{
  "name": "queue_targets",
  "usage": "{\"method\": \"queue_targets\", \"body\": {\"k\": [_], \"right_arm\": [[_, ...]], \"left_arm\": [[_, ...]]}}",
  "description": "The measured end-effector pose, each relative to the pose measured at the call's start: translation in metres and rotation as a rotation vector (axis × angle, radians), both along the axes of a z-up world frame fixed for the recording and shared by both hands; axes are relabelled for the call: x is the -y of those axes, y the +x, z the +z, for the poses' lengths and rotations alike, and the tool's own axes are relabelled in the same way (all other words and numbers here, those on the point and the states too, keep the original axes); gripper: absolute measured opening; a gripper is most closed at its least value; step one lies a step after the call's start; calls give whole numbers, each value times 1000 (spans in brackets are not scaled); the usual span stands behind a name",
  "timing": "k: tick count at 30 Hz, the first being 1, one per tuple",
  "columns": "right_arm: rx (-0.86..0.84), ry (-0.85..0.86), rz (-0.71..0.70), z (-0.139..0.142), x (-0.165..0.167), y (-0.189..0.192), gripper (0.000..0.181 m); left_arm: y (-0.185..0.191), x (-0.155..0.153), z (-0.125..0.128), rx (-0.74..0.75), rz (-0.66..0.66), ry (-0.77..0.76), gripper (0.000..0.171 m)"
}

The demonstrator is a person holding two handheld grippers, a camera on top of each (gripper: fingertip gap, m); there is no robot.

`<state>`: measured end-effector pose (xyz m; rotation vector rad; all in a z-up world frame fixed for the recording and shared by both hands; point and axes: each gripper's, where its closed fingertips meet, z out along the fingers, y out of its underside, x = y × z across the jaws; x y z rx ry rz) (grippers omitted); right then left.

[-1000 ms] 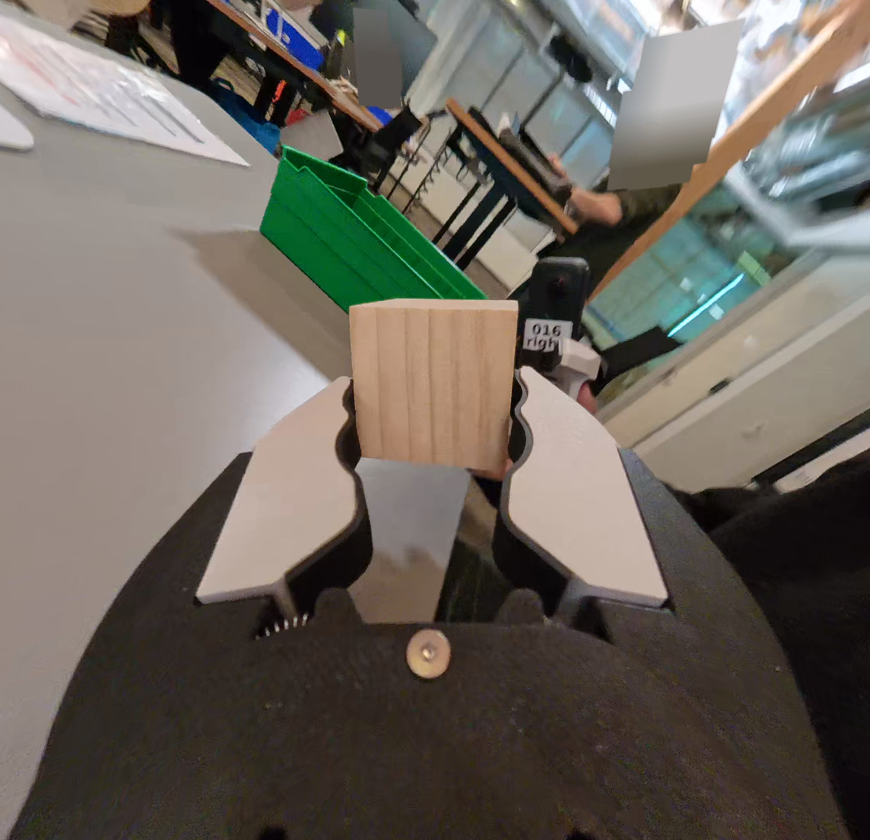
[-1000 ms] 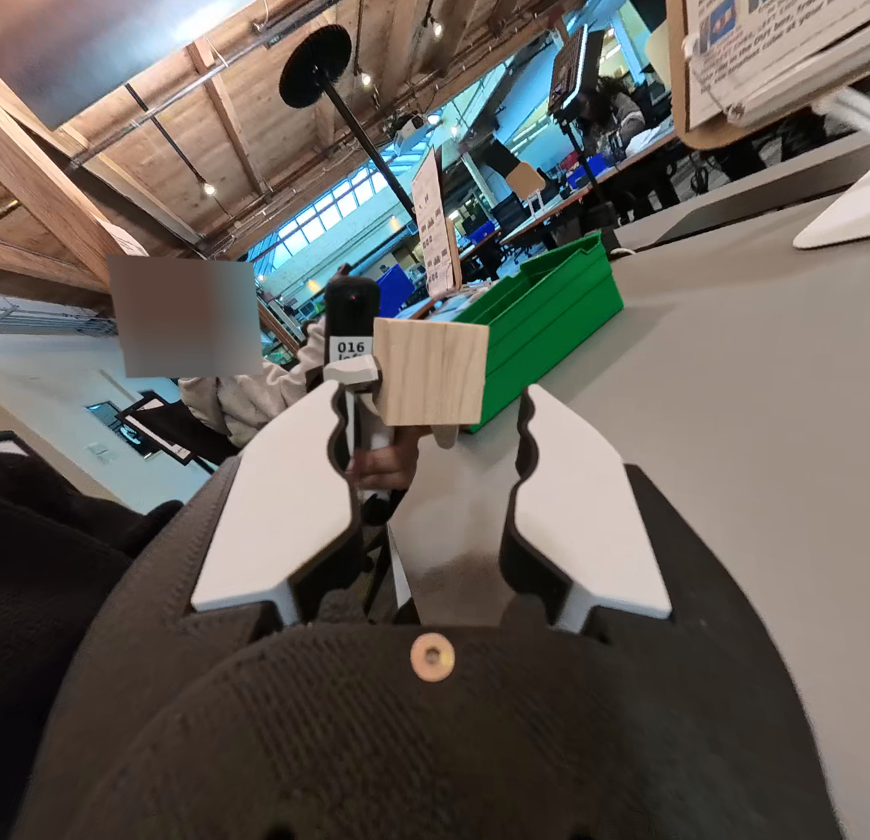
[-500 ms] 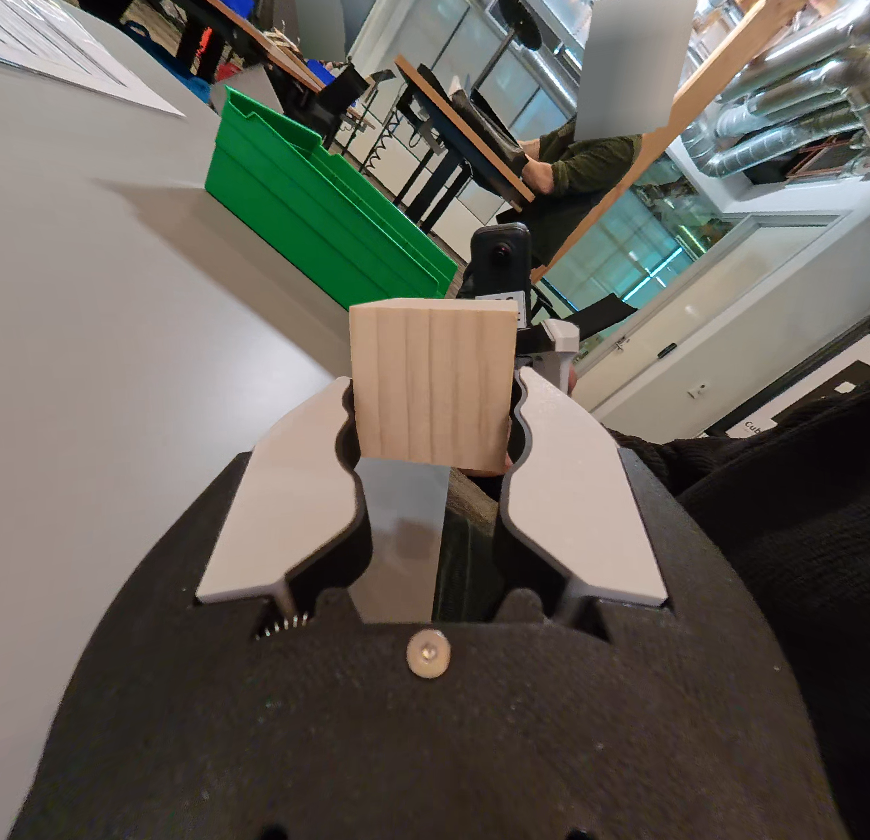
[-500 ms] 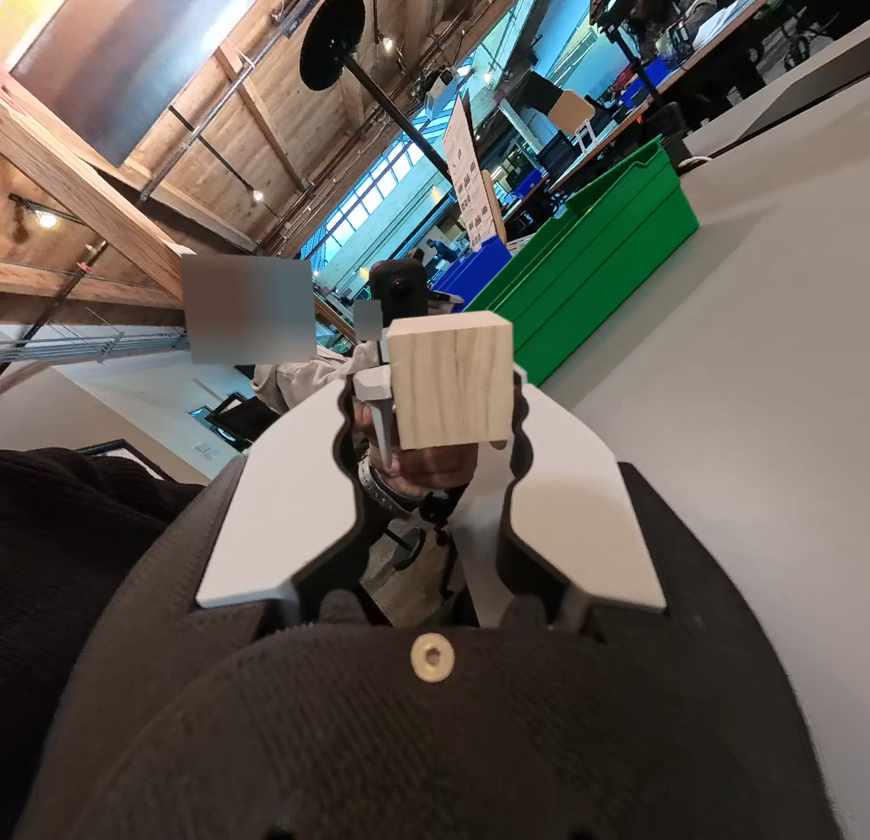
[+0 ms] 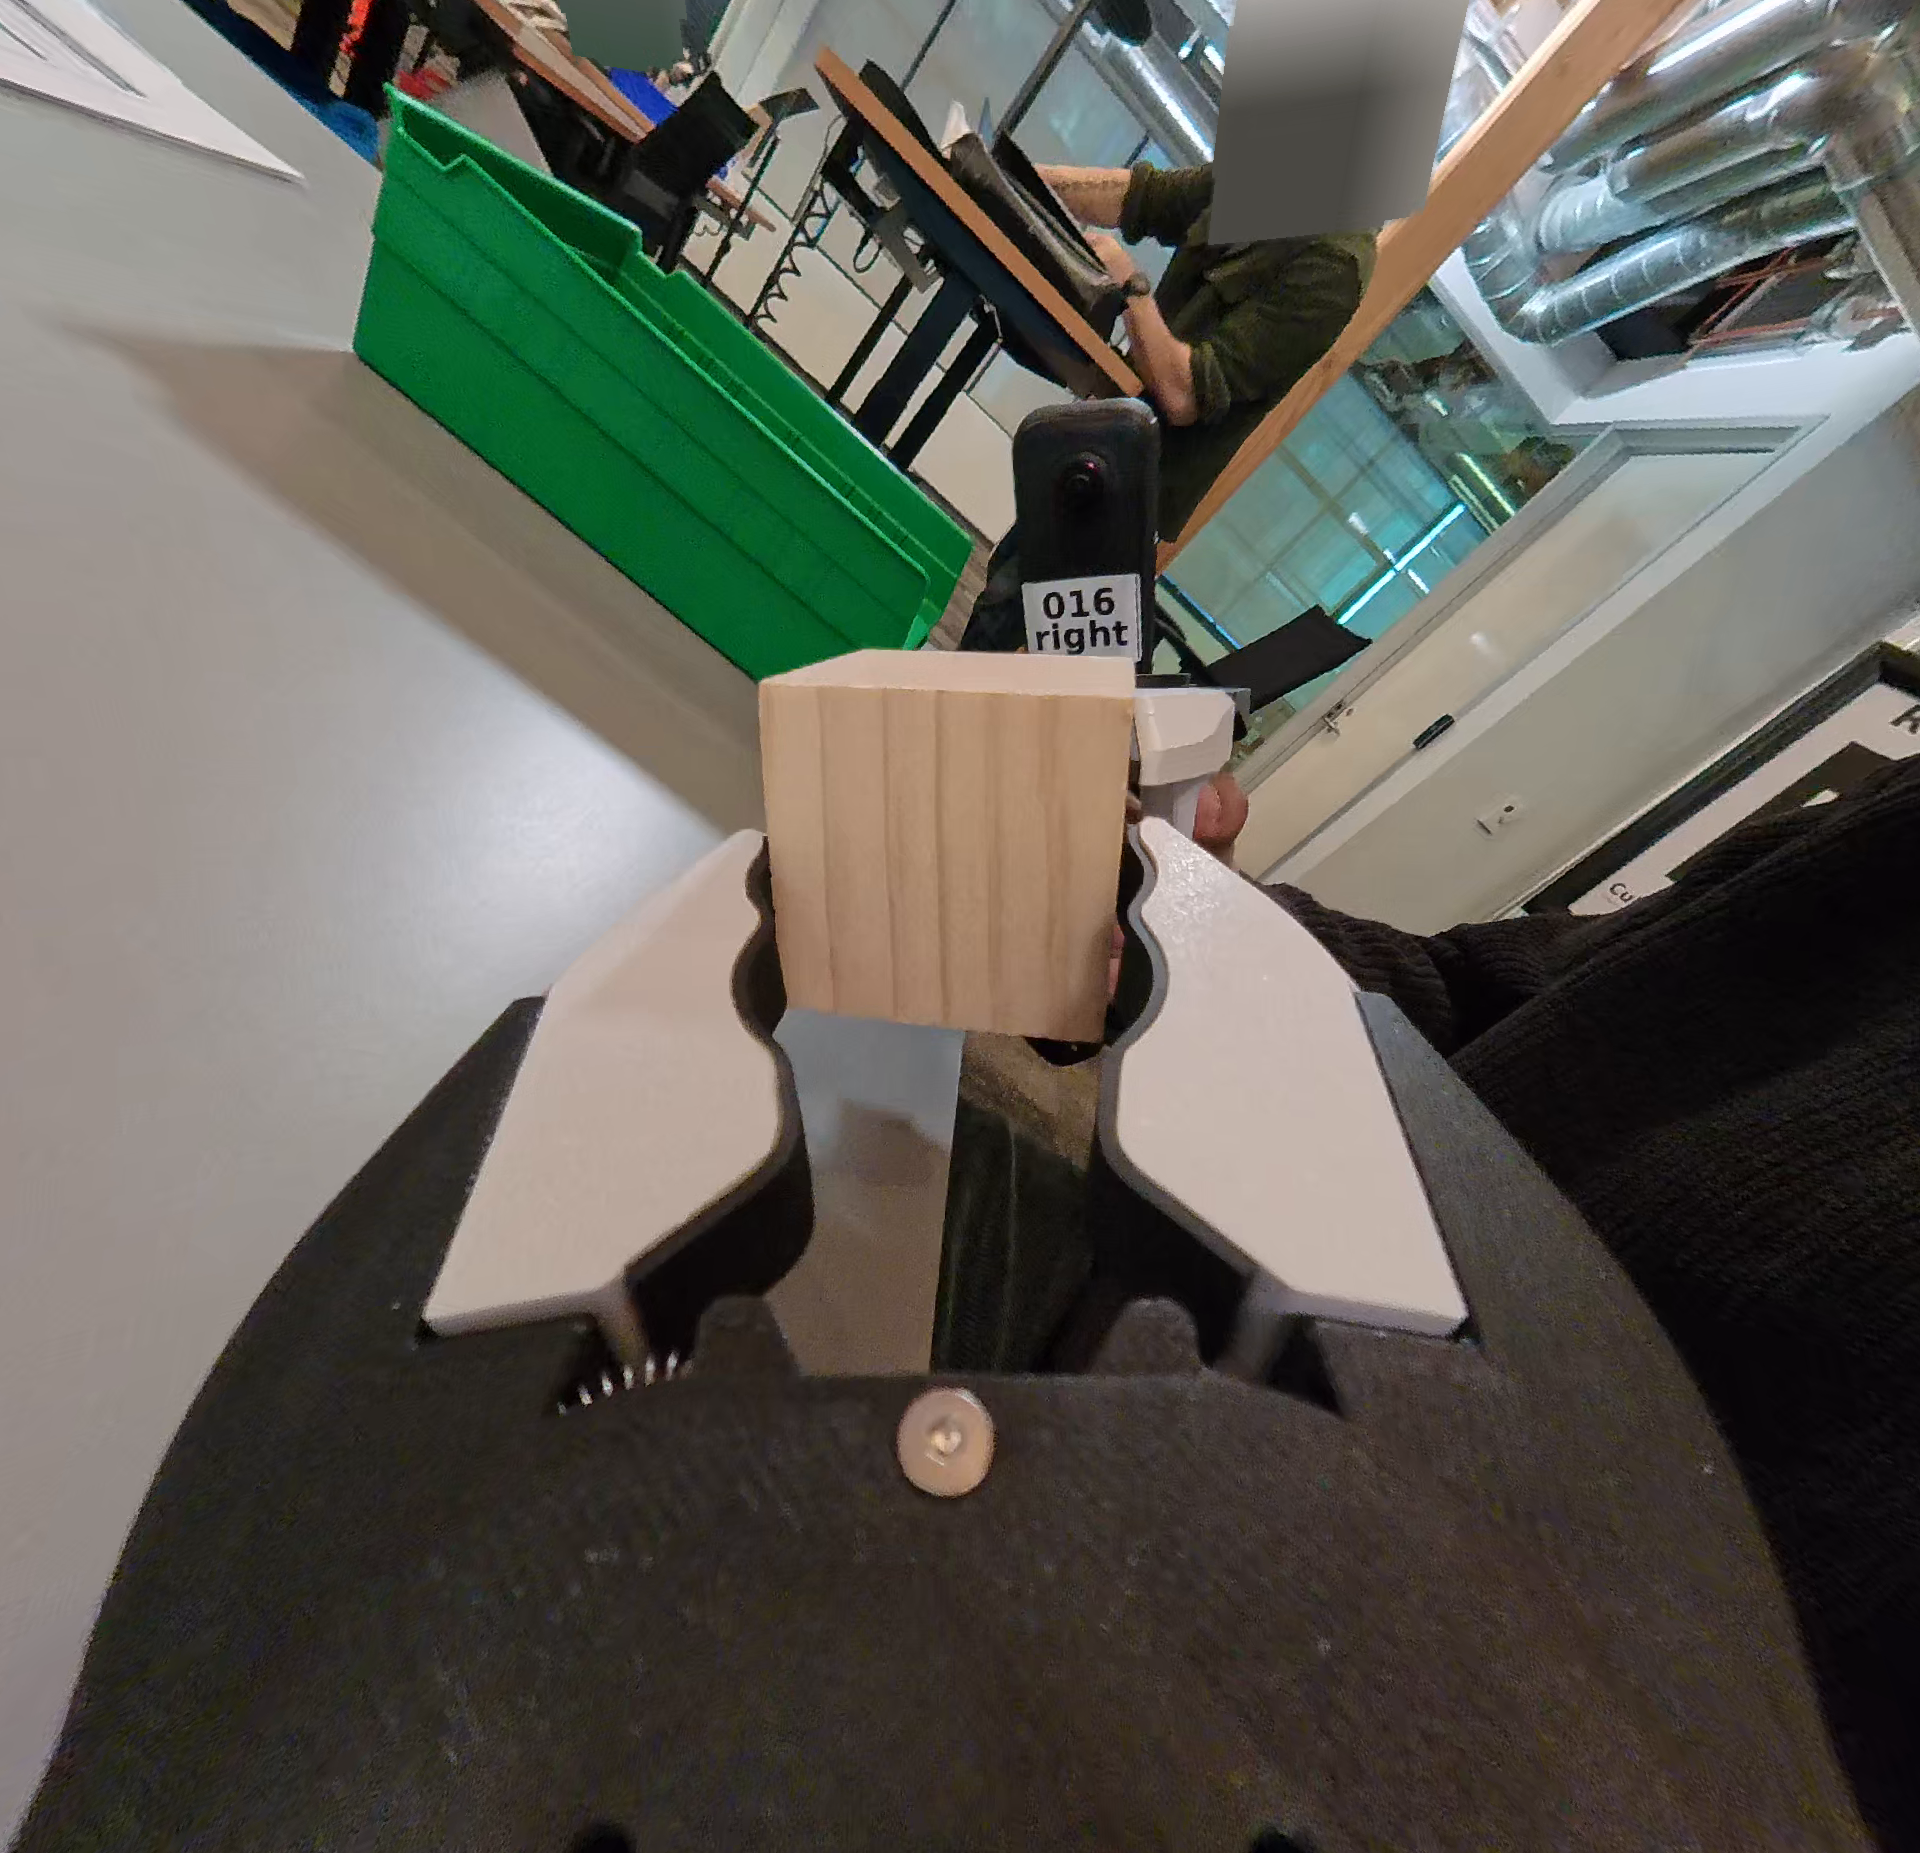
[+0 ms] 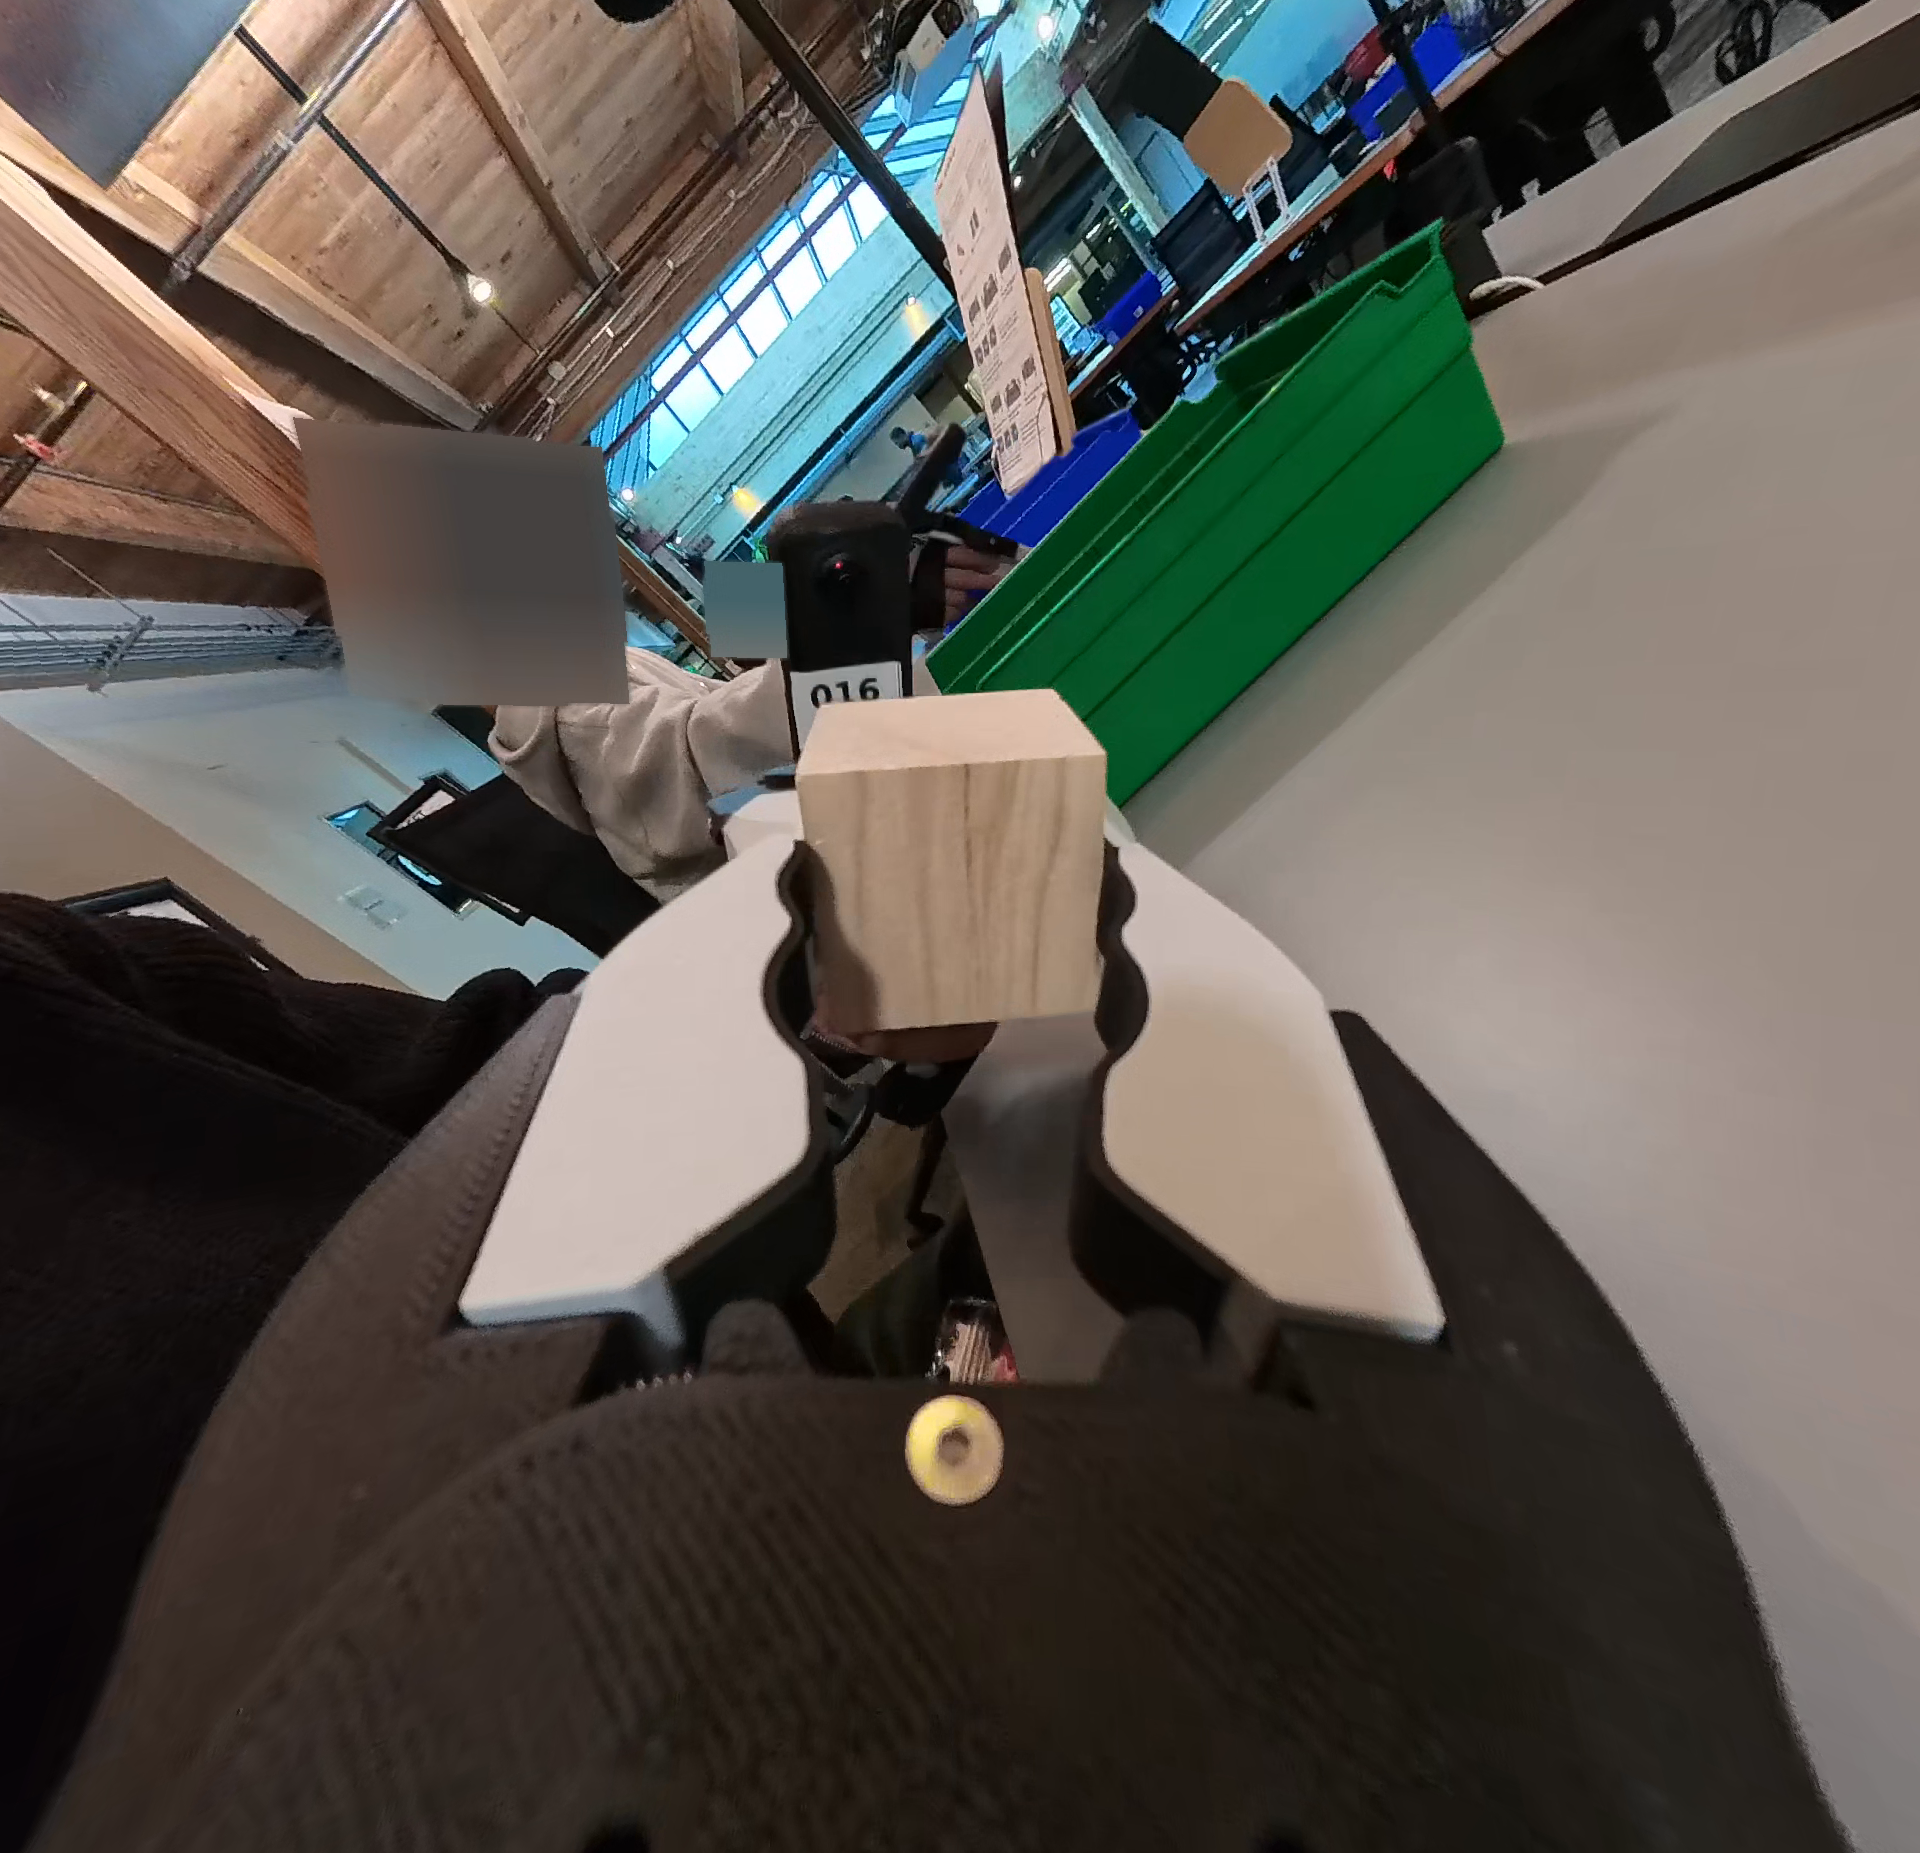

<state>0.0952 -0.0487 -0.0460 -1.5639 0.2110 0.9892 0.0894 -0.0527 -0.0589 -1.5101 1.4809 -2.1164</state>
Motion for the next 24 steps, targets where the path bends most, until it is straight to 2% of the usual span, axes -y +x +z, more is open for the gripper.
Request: {"method": "queue_targets", "body": {"k": [2,5,9,12,16,19,24], "right_arm": [[5,2,-6,2,1,1,54],[20,4,-22,8,4,8,53],[44,69,-72,46,21,38,53],[251,18,-145,65,42,85,53],[597,-170,-266,78,76,180,54],[859,-342,-238,68,99,249,54],[1095,-570,41,9,127,314,54]], "left_arm": [[-2,3,6,36,-14,-13,75],[-6,5,12,69,-32,-15,83],[-7,6,9,50,-46,-7,85],[-7,10,4,34,-63,18,84],[-7,17,-5,7,-89,79,83],[-6,22,-11,-4,-108,113,82],[-2,27,-24,-44,-124,141,82]]}}
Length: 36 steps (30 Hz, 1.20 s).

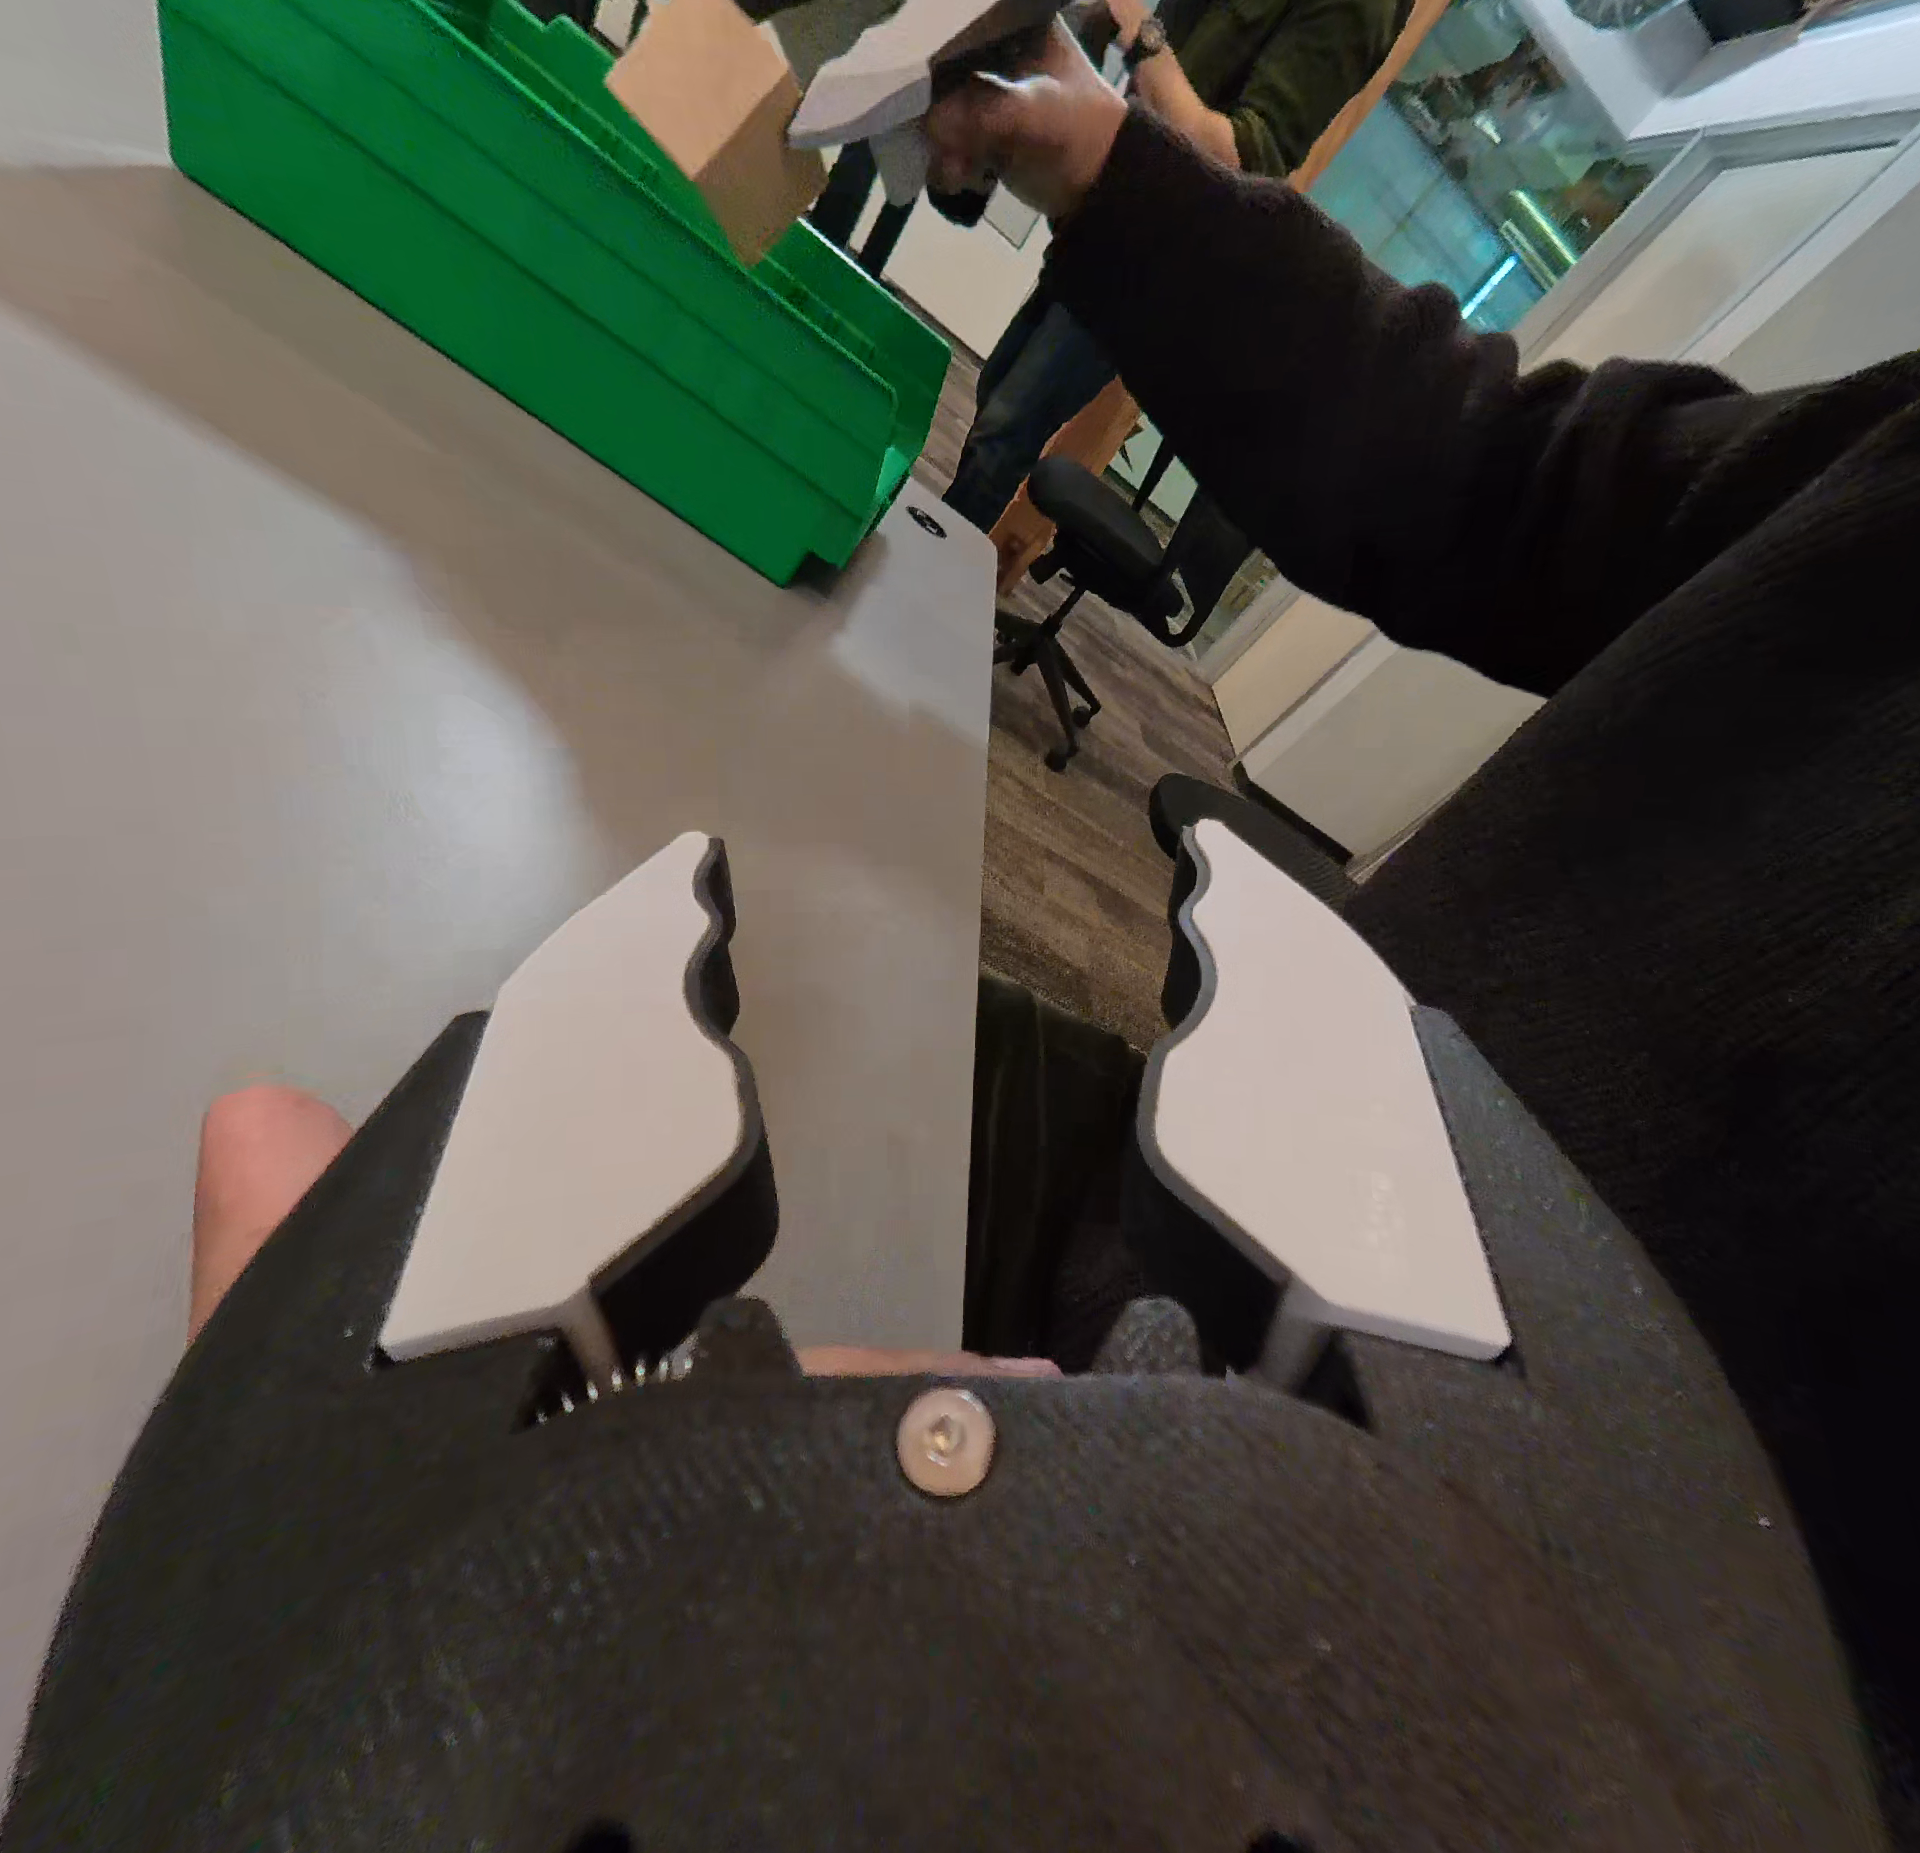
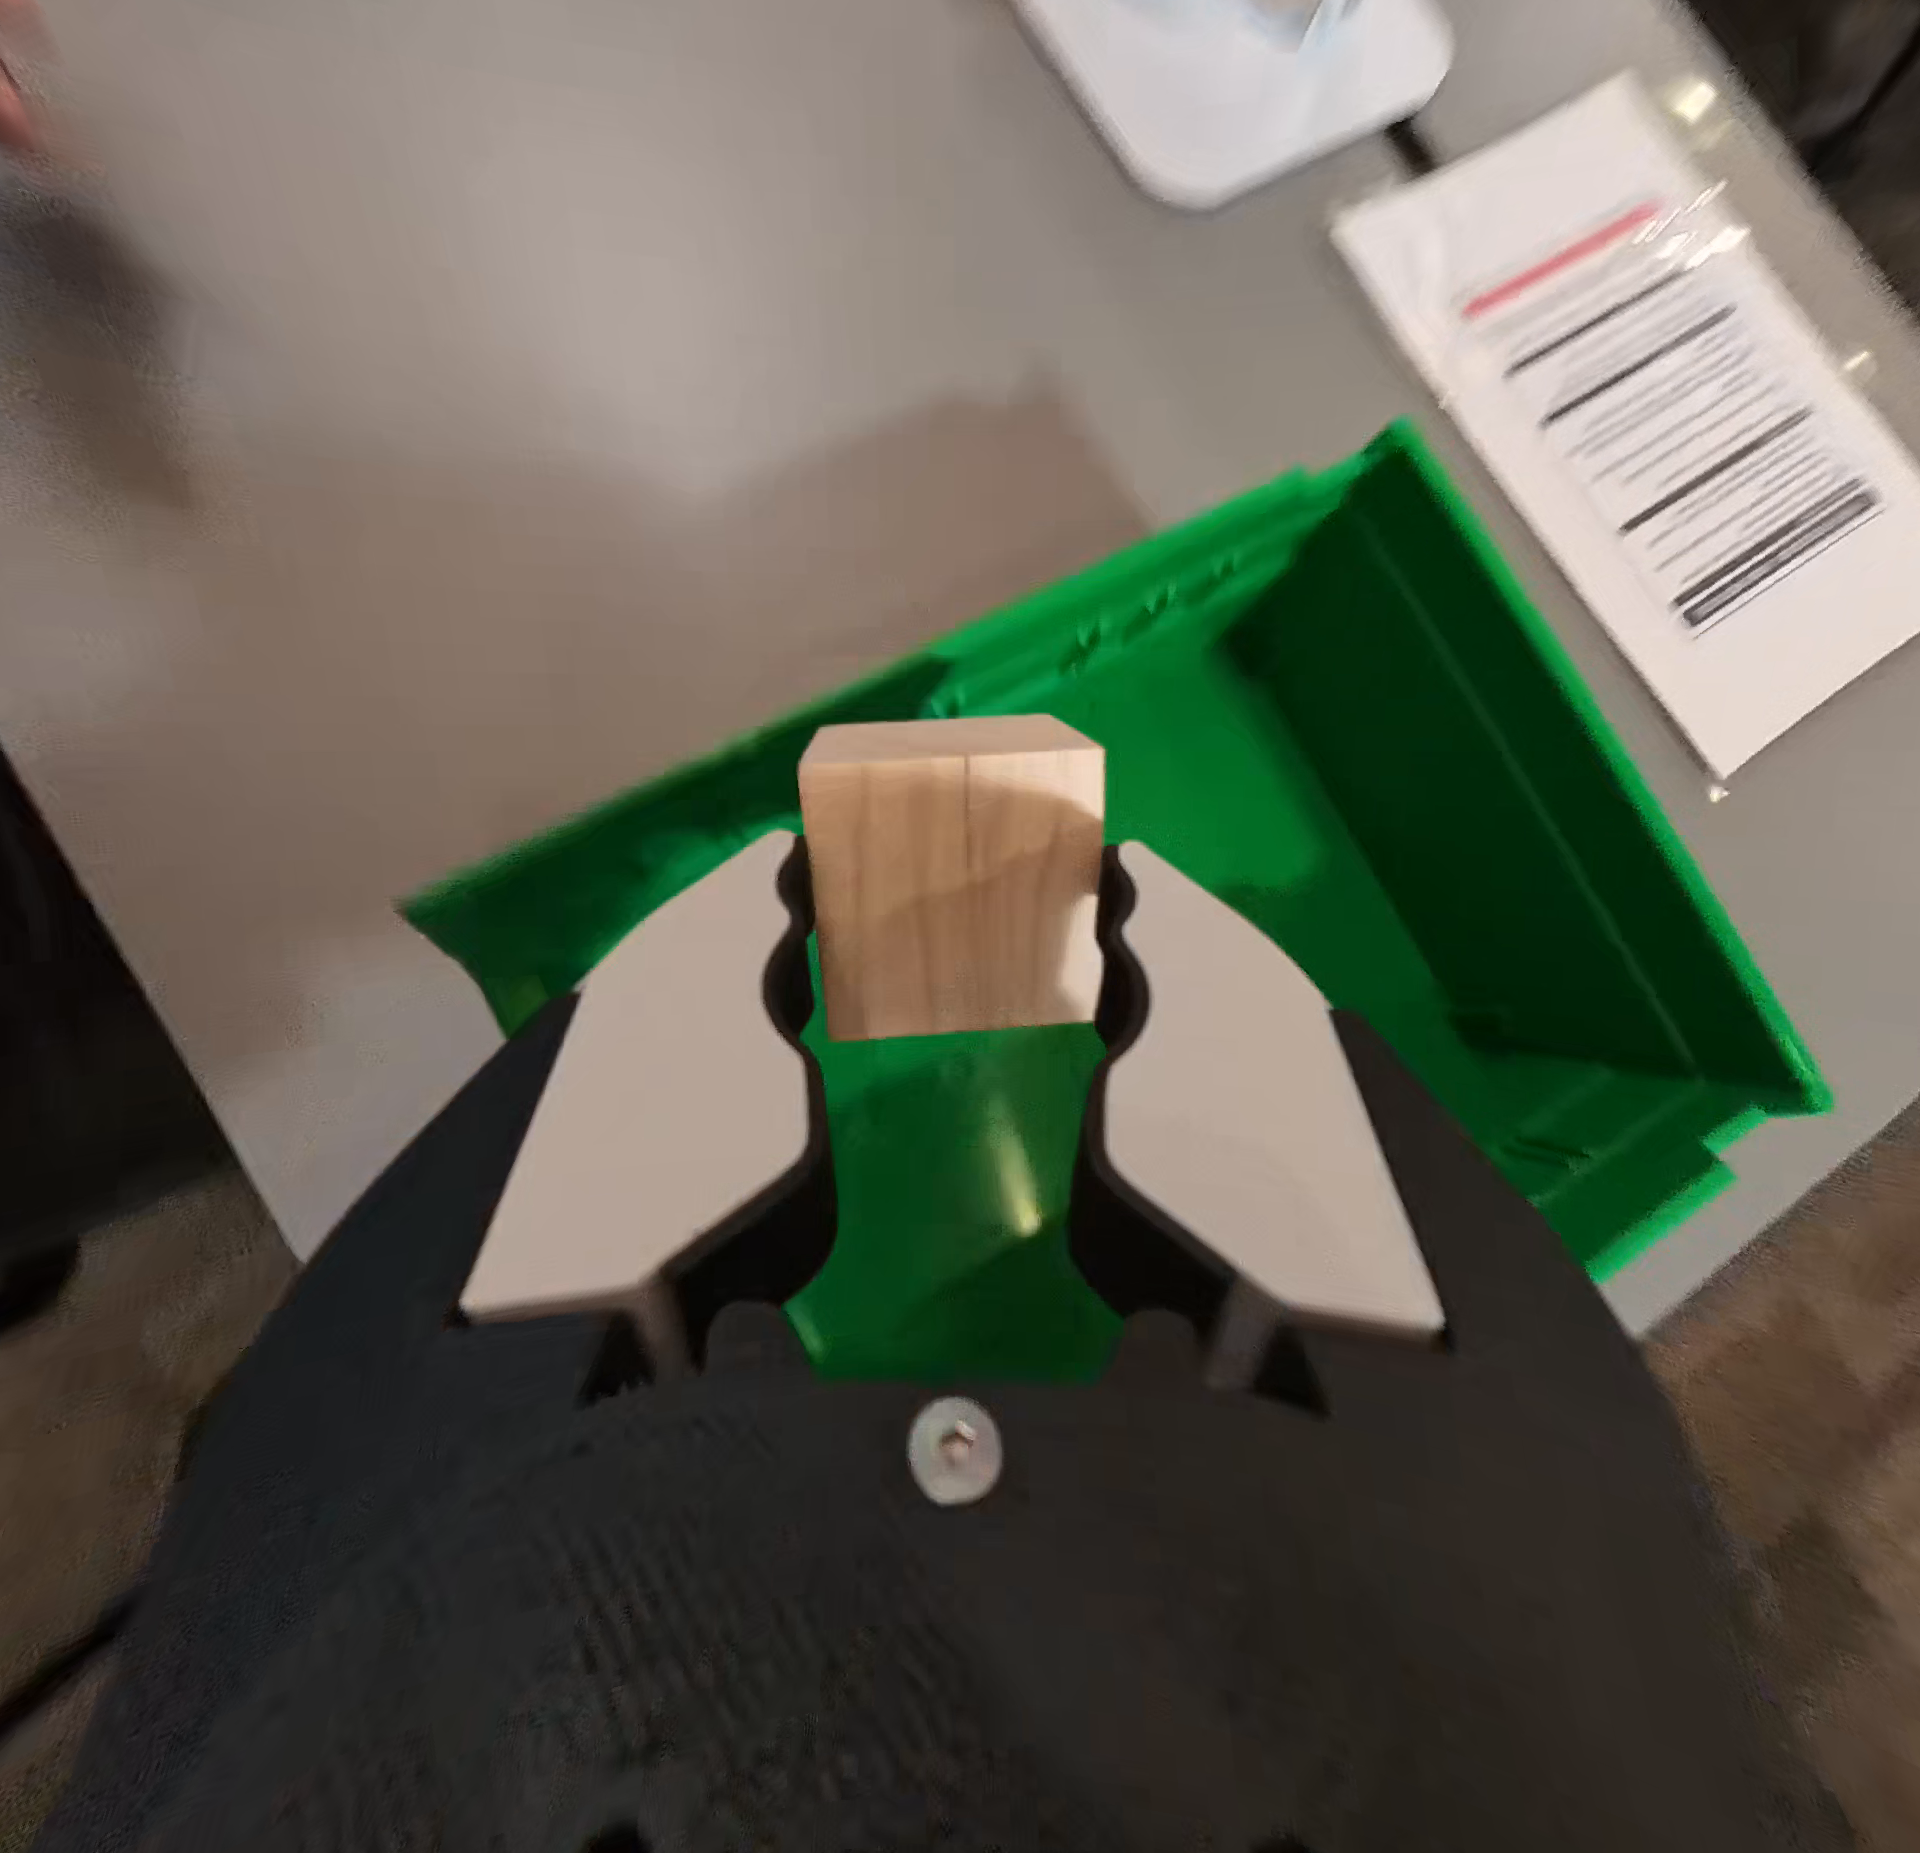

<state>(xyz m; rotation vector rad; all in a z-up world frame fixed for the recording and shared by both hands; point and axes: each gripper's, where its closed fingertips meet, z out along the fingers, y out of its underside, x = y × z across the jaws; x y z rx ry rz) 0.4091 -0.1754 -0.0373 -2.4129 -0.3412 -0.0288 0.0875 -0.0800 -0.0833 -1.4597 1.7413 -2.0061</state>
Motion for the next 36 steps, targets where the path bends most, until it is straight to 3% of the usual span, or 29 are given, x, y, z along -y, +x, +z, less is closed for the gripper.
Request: {"method": "queue_targets", "body": {"k": [3,7,12,15,24,31,33,36], "right_arm": [[69,-182,96,-35,4,18,54],[79,-300,278,-67,-3,8,54],[182,-384,403,-89,-13,12,54],[186,-382,437,-92,-22,11,54],[226,-387,506,-99,-30,5,54],[263,-360,496,-98,-29,6,55],[236,-339,467,-94,-31,3,68],[179,-341,427,-89,-30,1,73]], "left_arm": [[3,3,-2,-6,11,0,81],[8,6,-12,-18,27,38,81],[20,7,-17,-30,121,-93,73],[22,12,-14,-16,145,-118,65],[21,31,-21,-88,108,4,73],[23,34,-19,-84,109,-76,73],[21,33,-17,-78,113,-78,72],[19,30,-15,-70,115,-71,72]]}}
